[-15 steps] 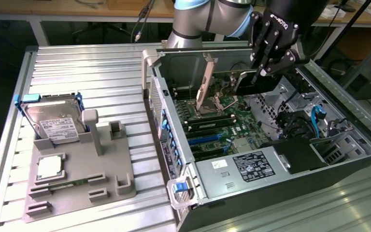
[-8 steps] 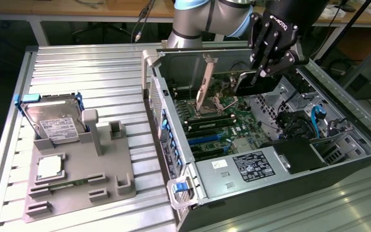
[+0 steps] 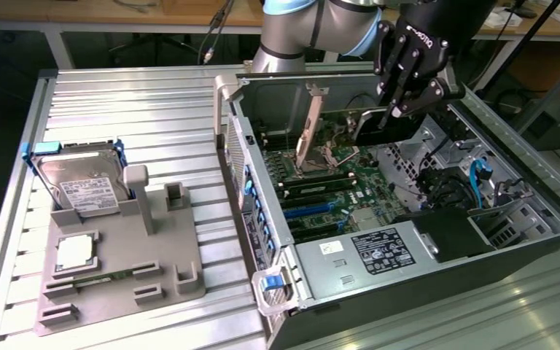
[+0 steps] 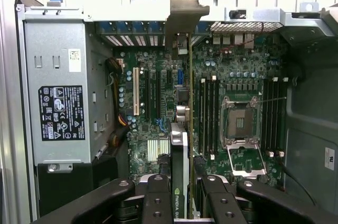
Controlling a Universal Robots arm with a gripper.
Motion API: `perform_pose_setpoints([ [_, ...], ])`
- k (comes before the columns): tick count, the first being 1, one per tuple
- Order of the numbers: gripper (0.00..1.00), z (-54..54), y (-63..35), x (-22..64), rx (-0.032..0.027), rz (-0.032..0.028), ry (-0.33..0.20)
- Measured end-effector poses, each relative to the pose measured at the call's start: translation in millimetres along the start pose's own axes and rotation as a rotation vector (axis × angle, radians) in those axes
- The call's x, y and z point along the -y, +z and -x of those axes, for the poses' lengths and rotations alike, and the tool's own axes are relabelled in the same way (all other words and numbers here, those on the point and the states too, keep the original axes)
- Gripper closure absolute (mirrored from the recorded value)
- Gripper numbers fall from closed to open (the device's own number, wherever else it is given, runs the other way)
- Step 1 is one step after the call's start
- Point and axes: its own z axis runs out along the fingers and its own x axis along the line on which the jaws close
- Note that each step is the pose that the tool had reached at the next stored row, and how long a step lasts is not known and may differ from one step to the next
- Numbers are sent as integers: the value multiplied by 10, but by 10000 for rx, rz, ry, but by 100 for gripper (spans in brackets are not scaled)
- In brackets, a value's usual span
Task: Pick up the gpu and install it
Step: 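Insert the gpu into the slot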
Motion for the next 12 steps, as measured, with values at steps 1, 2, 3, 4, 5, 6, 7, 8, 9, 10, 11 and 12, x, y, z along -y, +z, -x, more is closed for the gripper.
perform_pose_setpoints([
  [1, 73, 0, 4, 0, 0, -2, 0],
  [2, 73, 0, 7, 0, 0, -4, 0],
  [3, 73, 0, 9, 0, -1, -6, 0],
  [4, 73, -1, 15, 0, 0, -10, -1],
  [5, 73, -1, 17, -1, 0, -12, 0],
  [6, 73, -1, 19, -1, -1, -14, -1],
  [7, 73, -1, 23, -1, 0, -17, 0],
  [8, 73, -1, 26, -1, 0, -19, 0],
  [9, 73, -1, 28, -1, 0, -21, -1],
  [10, 73, -1, 31, -1, 0, -22, -1],
  [11, 73, -1, 34, -2, 2, -26, 0],
  [12, 73, -1, 39, -2, 1, -33, 0],
])
